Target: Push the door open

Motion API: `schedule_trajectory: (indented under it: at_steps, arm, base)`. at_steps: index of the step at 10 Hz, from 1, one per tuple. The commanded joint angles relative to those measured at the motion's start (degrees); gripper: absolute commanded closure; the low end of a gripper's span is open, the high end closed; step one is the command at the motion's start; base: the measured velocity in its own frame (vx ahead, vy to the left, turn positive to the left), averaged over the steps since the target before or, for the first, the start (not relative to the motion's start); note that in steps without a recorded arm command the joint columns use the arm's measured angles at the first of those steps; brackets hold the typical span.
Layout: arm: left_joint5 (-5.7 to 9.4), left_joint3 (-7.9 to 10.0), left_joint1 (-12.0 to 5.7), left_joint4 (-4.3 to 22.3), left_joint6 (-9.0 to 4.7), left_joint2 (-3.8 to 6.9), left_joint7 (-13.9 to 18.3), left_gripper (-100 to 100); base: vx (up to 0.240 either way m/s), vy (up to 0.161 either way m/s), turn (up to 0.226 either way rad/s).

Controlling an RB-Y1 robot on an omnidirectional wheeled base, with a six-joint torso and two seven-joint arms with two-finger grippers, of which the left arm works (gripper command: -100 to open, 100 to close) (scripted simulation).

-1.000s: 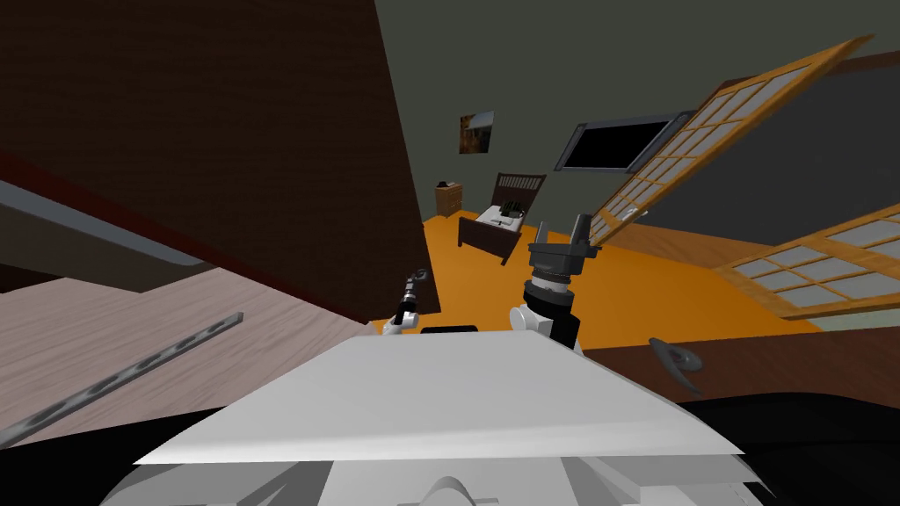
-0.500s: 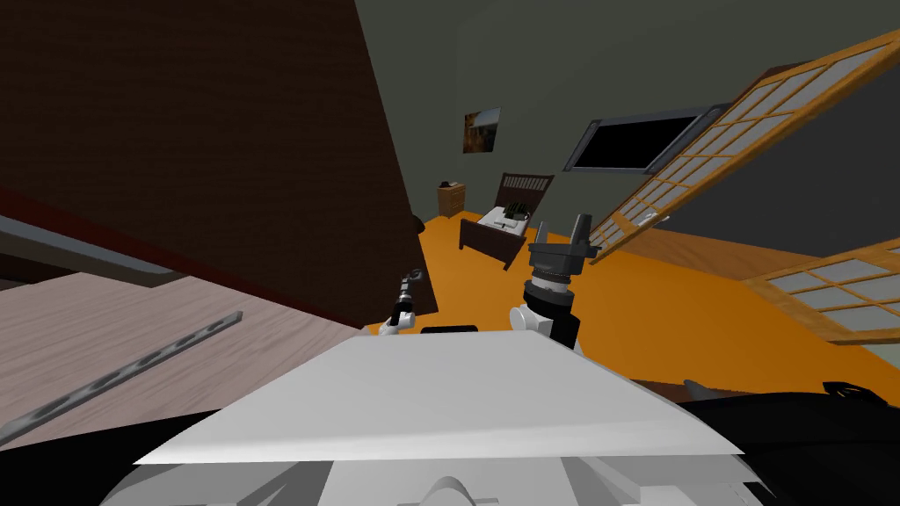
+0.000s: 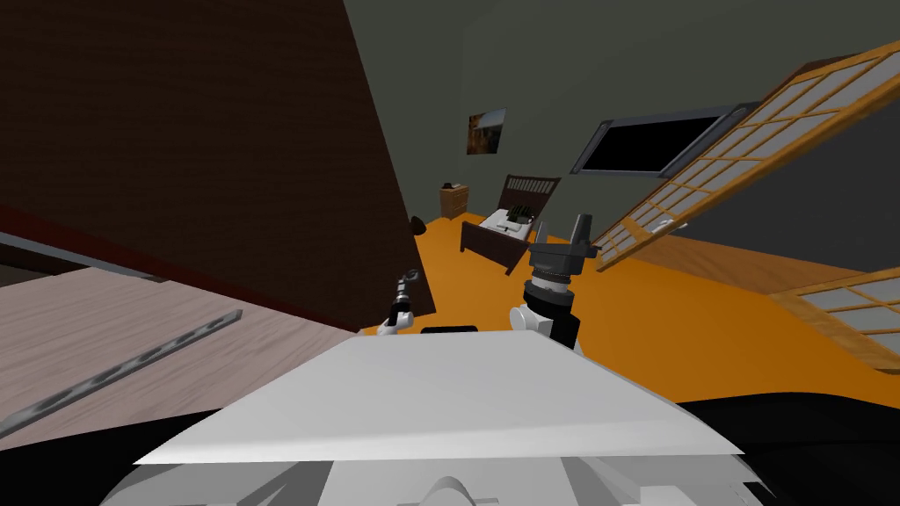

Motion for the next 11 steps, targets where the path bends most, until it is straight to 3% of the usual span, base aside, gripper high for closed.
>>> schedule_trajectory:
  at_steps: [1, 8, 11]
  arm:
    - [0.61, 1.22, -0.94, 1.1, -0.87, 0.31, -0.1, 100]
    - [2.29, 4.38, -1.00, 1.5, -1.20, 0.06, -1.0, 100]
    - [3.34, 5.69, -0.71, 1.7, -1.36, 0.72, -1.5, 100]
  base:
    - [0.149, -0.047, 0.040]
    - [0.163, -0.073, 0.057]
    - [0.133, -0.019, 0.043]
